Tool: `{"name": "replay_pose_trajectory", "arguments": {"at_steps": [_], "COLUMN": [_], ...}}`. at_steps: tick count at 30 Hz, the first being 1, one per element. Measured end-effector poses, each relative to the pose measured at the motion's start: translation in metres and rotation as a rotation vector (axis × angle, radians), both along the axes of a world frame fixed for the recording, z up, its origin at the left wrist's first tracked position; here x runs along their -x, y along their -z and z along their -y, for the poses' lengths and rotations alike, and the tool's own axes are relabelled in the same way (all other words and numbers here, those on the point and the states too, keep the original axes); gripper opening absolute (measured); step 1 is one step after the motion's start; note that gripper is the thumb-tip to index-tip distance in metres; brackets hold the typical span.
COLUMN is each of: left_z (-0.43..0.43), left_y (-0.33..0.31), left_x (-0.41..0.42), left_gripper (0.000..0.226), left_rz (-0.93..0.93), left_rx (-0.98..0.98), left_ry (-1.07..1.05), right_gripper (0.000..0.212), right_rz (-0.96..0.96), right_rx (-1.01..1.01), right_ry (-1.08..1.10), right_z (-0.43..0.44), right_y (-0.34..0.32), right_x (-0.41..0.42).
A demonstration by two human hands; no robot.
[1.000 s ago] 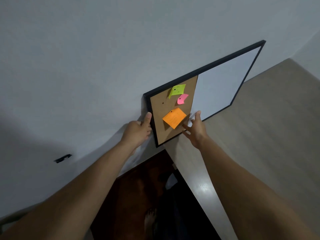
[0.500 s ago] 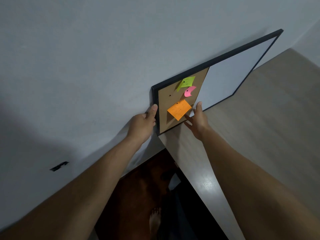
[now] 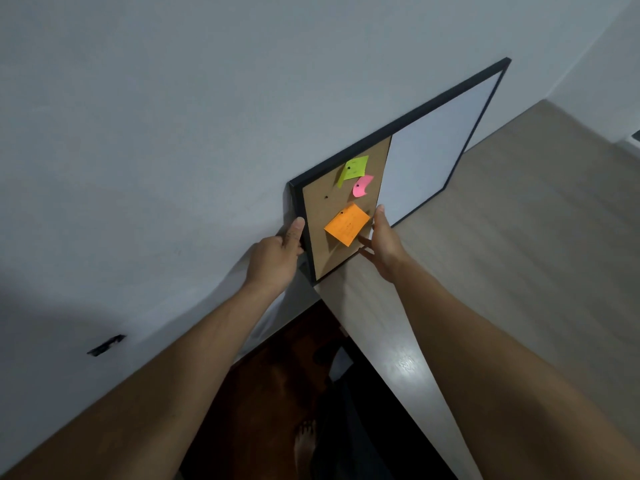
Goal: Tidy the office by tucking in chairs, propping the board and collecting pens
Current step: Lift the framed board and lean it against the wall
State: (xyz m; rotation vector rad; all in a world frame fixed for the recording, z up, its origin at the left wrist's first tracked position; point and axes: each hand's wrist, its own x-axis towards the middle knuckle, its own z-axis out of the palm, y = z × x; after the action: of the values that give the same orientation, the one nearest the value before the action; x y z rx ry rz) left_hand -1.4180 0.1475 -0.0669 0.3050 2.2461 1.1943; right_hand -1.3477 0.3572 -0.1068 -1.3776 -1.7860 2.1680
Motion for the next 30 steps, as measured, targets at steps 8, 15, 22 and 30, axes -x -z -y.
{"name": "replay_pose_trajectory", "arguments": {"at_steps": [8,15,22,30], "left_z": [0.002,0.016,0.04,0.048], "left_y": [0.001,-0.004,-0.025,-0.067], "left_x": [-0.002,-0.012,-0.063,-0.174], "left_gripper": [0.075,0.054,0.087,0.072], "left_rz": [0.021,0.044,0.154,0.112], "left_rx": [0.029,0.147,0.138,0.047], "left_ry": [0.057,0.114,0.062,0.156], "right_gripper": [0.066,0.071,0.083,0.064], "right_rz": [0.013,0.04,0.119,0.162], "right_rx": [0.01,-0.018,-0.24,-0.42], "right_ry": [-0.029,0.0,-0.109,-0.124], "right_z": [-0.001,0.006,0.01,0.027], "right_y": [-0.004,-0.025,-0.044,-0.095], "right_x": [-0.003,-0.031,-0.122,-0.278]}}
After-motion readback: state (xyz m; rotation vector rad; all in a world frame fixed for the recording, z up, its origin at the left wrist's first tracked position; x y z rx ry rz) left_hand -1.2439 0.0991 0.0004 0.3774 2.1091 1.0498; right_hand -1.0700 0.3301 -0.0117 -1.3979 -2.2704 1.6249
